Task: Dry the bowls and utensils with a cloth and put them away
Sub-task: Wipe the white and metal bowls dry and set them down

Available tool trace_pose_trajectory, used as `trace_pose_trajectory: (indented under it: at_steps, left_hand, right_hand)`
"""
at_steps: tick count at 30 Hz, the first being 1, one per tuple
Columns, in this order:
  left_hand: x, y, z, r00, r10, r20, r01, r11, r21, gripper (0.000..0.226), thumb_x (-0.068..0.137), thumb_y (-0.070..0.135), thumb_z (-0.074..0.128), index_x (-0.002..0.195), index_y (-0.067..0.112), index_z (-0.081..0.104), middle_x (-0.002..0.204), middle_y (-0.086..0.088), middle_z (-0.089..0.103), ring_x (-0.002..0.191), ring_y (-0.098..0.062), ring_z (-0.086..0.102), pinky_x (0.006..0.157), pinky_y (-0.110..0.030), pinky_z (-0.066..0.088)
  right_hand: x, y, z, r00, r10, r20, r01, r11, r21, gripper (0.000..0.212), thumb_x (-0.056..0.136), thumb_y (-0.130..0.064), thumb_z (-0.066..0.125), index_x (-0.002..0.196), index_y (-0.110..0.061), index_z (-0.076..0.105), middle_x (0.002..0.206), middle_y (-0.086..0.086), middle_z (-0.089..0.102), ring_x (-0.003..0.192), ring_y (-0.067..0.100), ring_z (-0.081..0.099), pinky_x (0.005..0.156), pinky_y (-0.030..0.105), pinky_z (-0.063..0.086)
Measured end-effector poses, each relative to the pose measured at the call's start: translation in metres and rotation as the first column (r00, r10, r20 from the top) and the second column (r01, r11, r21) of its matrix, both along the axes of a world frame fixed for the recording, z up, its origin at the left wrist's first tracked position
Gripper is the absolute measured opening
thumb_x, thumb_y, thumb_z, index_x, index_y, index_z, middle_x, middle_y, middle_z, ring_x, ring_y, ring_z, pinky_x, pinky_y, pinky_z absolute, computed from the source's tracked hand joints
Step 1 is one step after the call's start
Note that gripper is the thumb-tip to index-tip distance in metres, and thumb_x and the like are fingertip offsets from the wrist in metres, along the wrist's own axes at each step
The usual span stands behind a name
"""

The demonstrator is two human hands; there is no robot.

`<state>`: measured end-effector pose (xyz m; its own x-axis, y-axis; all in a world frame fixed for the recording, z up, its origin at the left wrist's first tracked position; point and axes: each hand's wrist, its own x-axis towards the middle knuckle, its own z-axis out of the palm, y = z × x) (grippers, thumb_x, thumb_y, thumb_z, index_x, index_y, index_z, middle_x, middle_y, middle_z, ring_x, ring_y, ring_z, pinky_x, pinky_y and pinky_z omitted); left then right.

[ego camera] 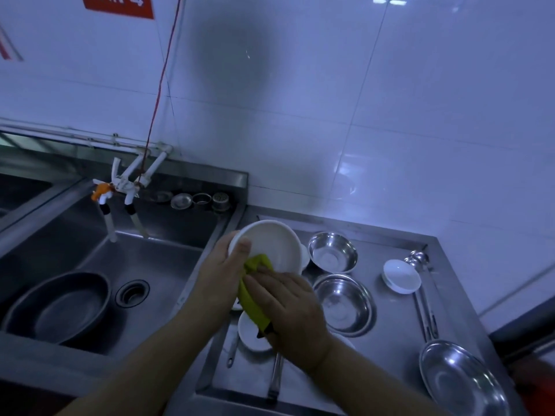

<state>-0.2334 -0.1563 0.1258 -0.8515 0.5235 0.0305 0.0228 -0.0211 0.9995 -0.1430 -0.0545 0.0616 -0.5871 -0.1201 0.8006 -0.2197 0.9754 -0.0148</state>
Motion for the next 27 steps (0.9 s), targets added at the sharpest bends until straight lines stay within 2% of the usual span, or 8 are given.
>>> trace_pose_trajectory:
  at_steps: [6,11,14,16,19,22,24,27]
  left_hand:
    - [-0.025,-0.003,0.022,0.945,-0.266,-0.189,0.209,0.938,-0.276,0.027,0.074,0.045,0.044,0.090,0.030,0.060,0.091,-0.001,0.064,0.083,-0.017,0.059,0.074,-0.033,0.046]
    - [-0.021,0.017,0.029,0.961,-0.158,-0.226,0.130,0.982,-0.135,0.022,0.077,0.041,0.043,0.086,0.027,0.057,0.084,0.000,0.059,0.076,-0.013,0.054,0.070,-0.032,0.043]
    - [-0.014,0.029,0.024,0.960,-0.083,-0.267,0.066,0.995,-0.074,0.009,0.094,0.027,0.048,0.090,0.031,0.055,0.085,0.006,0.058,0.072,0.004,0.054,0.064,-0.014,0.044]
    - [-0.012,0.034,0.025,0.953,-0.085,-0.290,0.072,0.996,-0.055,0.017,0.097,0.016,0.045,0.095,0.031,0.054,0.090,0.010,0.057,0.073,0.011,0.053,0.060,-0.004,0.040]
    - [-0.017,0.036,0.032,0.923,-0.236,-0.304,0.192,0.967,-0.166,0.010,0.093,0.026,0.049,0.094,0.033,0.056,0.093,0.007,0.059,0.080,-0.001,0.054,0.067,-0.016,0.043]
    - [-0.029,0.032,0.051,0.857,-0.497,-0.138,0.434,0.839,-0.327,0.028,0.075,0.036,0.047,0.099,0.033,0.061,0.096,0.001,0.063,0.082,-0.010,0.059,0.068,-0.025,0.047]
    - [-0.031,0.032,0.059,0.844,-0.536,-0.022,0.511,0.815,-0.275,0.039,0.072,0.034,0.050,0.109,0.031,0.061,0.102,-0.004,0.065,0.084,-0.016,0.062,0.064,-0.027,0.051]
    - [-0.017,0.039,0.050,0.931,-0.365,-0.017,0.364,0.930,-0.042,0.043,0.072,0.025,0.058,0.114,0.031,0.055,0.108,-0.008,0.061,0.085,-0.019,0.061,0.058,-0.025,0.050]
  right_hand:
    - [0.005,0.069,0.028,0.983,0.167,0.078,-0.184,0.891,0.416,0.023,0.092,-0.014,0.065,0.114,-0.012,0.063,0.107,0.007,0.071,0.108,0.025,0.063,0.101,0.035,0.046]
    - [-0.001,0.053,0.029,1.000,-0.016,0.001,0.015,0.962,0.273,0.018,0.090,-0.013,0.066,0.107,-0.010,0.072,0.111,0.011,0.069,0.108,0.028,0.063,0.101,0.037,0.042]
    - [-0.005,0.029,0.017,0.994,-0.093,-0.051,0.098,0.988,0.122,0.028,0.090,-0.017,0.067,0.116,-0.010,0.067,0.120,0.012,0.067,0.117,0.028,0.060,0.103,0.039,0.043]
    - [-0.005,0.024,0.014,0.994,-0.085,-0.069,0.089,0.995,0.050,0.028,0.092,-0.019,0.065,0.119,-0.010,0.064,0.120,0.010,0.067,0.119,0.026,0.059,0.101,0.041,0.046]
    - [0.003,0.045,0.018,0.997,0.007,-0.081,0.009,0.979,0.201,0.029,0.091,-0.021,0.069,0.118,-0.014,0.060,0.114,0.007,0.070,0.113,0.023,0.063,0.093,0.037,0.051]
    - [0.012,0.075,0.031,0.988,0.147,-0.047,-0.115,0.903,0.415,0.024,0.090,-0.020,0.070,0.110,-0.015,0.059,0.108,0.006,0.071,0.104,0.025,0.066,0.092,0.034,0.050]
    - [0.013,0.083,0.042,0.989,0.134,-0.059,-0.094,0.889,0.448,0.020,0.089,-0.017,0.070,0.107,-0.015,0.062,0.103,0.007,0.072,0.096,0.025,0.067,0.088,0.033,0.050]
    - [0.010,0.075,0.055,0.986,-0.042,-0.162,0.094,0.938,0.333,0.013,0.089,-0.017,0.070,0.100,-0.014,0.075,0.098,0.006,0.073,0.083,0.023,0.066,0.076,0.033,0.050]
